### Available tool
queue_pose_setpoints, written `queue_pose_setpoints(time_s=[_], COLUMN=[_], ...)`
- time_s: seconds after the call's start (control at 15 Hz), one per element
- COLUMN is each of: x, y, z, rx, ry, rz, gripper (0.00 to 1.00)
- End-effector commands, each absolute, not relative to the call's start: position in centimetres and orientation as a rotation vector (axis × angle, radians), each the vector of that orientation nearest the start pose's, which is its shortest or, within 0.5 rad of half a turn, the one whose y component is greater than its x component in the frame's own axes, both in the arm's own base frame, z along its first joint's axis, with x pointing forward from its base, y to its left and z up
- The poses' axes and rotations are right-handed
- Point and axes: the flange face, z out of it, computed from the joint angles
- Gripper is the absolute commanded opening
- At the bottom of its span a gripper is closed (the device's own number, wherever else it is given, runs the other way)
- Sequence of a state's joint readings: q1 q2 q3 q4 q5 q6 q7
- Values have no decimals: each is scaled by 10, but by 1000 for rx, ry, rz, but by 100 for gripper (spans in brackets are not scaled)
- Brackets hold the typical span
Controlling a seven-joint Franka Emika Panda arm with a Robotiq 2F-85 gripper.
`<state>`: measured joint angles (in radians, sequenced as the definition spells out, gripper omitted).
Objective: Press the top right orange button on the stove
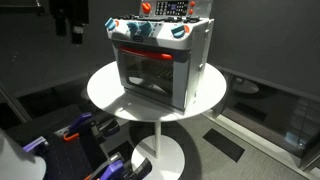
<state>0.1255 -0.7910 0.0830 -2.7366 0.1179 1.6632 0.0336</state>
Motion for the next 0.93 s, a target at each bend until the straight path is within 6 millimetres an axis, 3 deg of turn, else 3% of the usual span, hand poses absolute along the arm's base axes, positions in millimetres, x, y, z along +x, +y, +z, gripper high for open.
queue_pose_setpoints(time_s=[0.0,0.27,0.87], x=[268,268,338], y=[67,67,56], z=[423,423,478], rx=[-3079,-3079,-3156], ry=[-176,-176,-86], rz=[447,447,91], gripper=[100,100,100])
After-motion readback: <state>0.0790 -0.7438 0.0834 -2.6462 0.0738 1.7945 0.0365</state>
